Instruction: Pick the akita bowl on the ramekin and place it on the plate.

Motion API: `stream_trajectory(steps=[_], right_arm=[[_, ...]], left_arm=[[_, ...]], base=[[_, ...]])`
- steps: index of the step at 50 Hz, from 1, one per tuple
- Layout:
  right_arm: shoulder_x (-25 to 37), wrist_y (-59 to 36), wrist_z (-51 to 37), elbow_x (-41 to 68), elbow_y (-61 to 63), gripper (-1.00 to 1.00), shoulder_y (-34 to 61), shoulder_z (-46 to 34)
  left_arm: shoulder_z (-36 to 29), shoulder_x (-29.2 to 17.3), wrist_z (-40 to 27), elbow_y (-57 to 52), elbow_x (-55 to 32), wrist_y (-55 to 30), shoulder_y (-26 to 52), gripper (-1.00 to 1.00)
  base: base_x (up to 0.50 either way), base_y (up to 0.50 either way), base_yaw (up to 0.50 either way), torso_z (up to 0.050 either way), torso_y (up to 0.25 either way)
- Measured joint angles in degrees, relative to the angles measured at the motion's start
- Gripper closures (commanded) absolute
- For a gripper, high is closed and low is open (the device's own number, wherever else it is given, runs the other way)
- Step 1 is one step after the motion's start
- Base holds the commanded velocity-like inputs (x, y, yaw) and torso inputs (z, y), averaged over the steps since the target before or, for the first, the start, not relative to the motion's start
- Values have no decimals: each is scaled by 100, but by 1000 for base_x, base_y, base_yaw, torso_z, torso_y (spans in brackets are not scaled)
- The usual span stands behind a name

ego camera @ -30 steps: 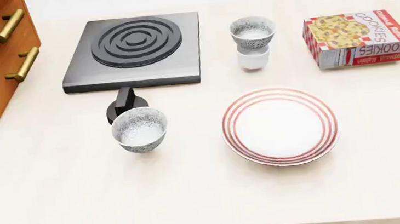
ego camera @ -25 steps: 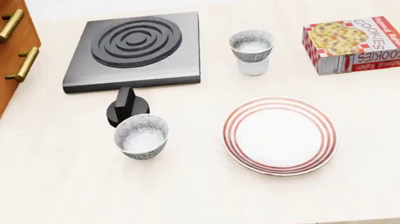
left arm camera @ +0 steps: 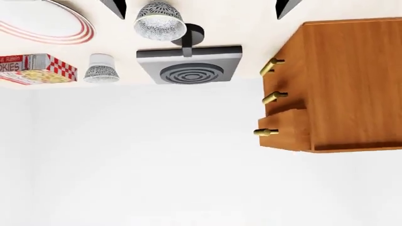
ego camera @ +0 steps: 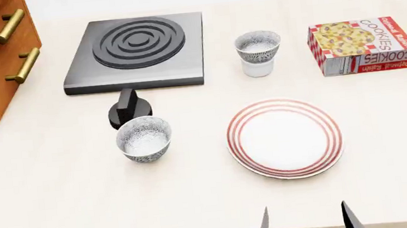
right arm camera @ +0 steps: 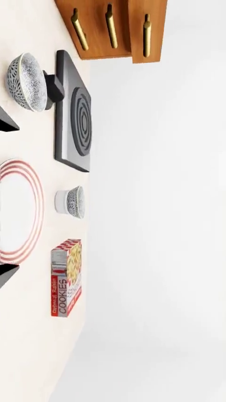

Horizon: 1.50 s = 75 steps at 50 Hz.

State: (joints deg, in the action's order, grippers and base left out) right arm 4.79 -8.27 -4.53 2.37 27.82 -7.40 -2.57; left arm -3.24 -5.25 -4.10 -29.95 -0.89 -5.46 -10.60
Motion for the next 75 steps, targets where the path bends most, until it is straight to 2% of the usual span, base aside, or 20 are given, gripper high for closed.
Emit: stream_trajectory(steps=[11,20,60,75], right_arm=[[143,-200,-126,1,884,-100,-252,-107],[224,-458,-206,74,1251,-100,-315,-159],[482,-534,-458,172,1514,-100,-408,-367],[535,-364,-506,269,1408,-100,-411,-406]], left_arm=[[32,-136,-162,-857,-41,-9,-335,-100],[16,-211,-263,-1086,-64,9,-439,-100],[-138,-426,-586,-1190,-87,-24,-463,-100],[-203,-487,-681,-1138,-89,-47,-426,-100]], base=[[0,0,0,0,0],[495,0,0,0,0],[500,0,0,0,0],[0,0,0,7,0]])
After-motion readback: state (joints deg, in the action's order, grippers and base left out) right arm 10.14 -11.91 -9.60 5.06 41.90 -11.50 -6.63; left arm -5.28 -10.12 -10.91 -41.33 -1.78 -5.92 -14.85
